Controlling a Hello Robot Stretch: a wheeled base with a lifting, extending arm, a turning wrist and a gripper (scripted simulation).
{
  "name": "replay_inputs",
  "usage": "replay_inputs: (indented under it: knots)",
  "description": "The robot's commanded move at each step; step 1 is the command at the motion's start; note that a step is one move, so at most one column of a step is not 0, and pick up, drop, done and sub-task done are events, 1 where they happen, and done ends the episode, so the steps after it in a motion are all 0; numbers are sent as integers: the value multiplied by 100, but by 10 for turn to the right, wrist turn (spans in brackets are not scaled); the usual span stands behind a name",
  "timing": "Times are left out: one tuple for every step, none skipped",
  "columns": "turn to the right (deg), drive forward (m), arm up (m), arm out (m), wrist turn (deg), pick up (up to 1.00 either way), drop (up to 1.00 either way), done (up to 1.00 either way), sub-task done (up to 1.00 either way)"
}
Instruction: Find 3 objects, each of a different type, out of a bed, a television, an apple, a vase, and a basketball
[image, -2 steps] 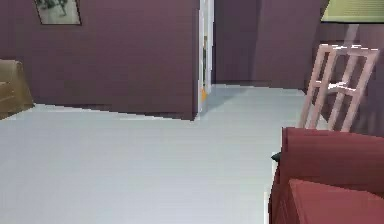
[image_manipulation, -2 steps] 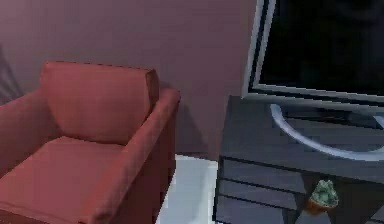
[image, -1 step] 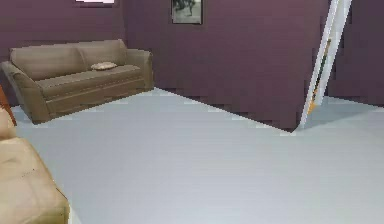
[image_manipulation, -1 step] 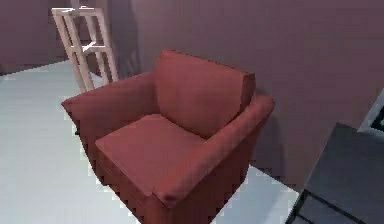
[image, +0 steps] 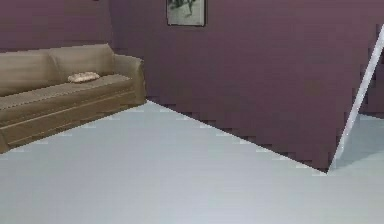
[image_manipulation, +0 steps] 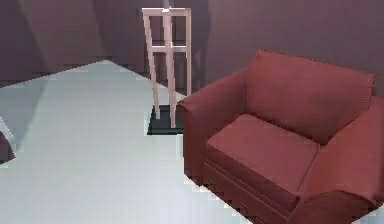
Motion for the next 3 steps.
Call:
replay_inputs:
  knots:
    - [-420, 0, 0, 0, 0, 0, 0, 0, 0]
    - [0, 100, 0, 0, 0, 0, 0, 0, 0]
    - [-30, 0, 0, 0, 0, 0, 0, 0, 0]
